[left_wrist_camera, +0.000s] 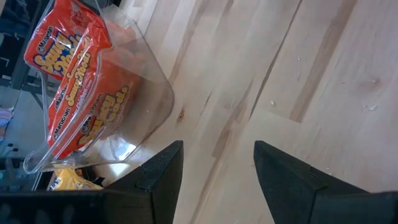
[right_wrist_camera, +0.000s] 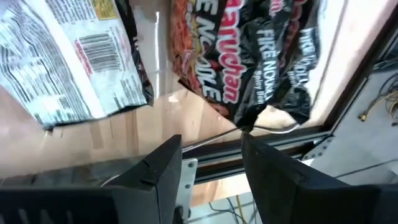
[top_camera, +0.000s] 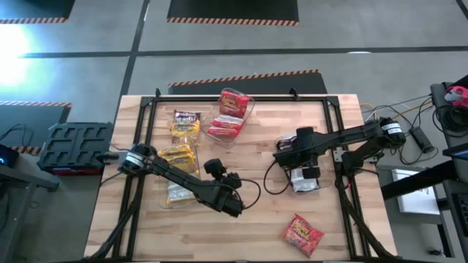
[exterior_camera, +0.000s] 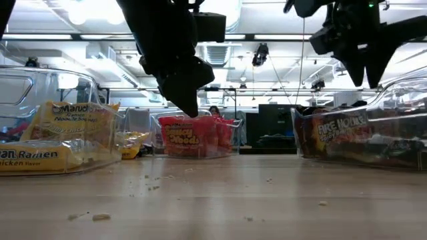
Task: Sort Maruchan noodles
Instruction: Put the orange pack noodle into the top transparent bin
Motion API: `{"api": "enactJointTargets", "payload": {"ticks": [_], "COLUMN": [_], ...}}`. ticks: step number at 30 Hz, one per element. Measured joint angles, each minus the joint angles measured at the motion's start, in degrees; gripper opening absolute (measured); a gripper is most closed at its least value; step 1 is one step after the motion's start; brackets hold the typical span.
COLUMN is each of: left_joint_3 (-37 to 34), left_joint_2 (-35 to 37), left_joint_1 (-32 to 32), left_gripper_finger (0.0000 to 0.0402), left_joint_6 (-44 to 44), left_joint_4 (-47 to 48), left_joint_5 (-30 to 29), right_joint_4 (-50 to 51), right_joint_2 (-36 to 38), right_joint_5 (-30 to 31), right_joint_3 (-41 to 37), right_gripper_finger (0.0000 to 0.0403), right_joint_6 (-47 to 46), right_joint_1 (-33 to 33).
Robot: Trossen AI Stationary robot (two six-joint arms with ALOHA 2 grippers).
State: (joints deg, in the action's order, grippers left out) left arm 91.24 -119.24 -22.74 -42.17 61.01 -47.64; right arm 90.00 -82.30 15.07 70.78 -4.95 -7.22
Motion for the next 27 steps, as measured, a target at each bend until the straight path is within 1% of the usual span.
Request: {"api": "enactJointTargets", "payload": {"ticks": [3, 5, 10, 15, 18, 27], "left_joint_3": [0.0, 0.0, 0.0, 0.0, -0.2, -0.3], "left_joint_2": [0.0, 0.0, 0.0, 0.0, 0.0, -0.1], "left_joint_1": [0.0, 0.0, 0.0, 0.1, 0.7, 2.9], "left_gripper_finger": [0.0180, 0.0180, 0.0180, 0.0180, 0.0180, 0.0180], "left_joint_6": [0.0, 0.2, 1.5, 5.3, 8.3, 11.2], "left_joint_4": [0.0, 0.0, 0.0, 0.0, 0.1, -0.8], "left_joint_5": [0.1, 0.2, 0.2, 0.9, 2.2, 2.8], "right_joint_4": [0.0, -0.1, -2.5, -2.9, -3.9, -8.3], "right_joint_2": [0.0, 0.0, 0.0, 0.0, 0.4, 0.9], "right_joint_5": [0.0, -1.3, -10.3, -17.1, -21.3, -22.8], "right_joint_3": [0.9, 1.5, 1.5, 1.0, 1.0, 1.6], "right_gripper_finger": [0.0155, 0.0156, 0.0155, 0.0149, 0.0148, 0.0150], "right_joint_6": [-1.6, -4.2, -12.0, -19.5, -23.8, -41.0], "right_joint_1": [0.0, 0.0, -0.3, -2.6, -5.2, -17.9]}}
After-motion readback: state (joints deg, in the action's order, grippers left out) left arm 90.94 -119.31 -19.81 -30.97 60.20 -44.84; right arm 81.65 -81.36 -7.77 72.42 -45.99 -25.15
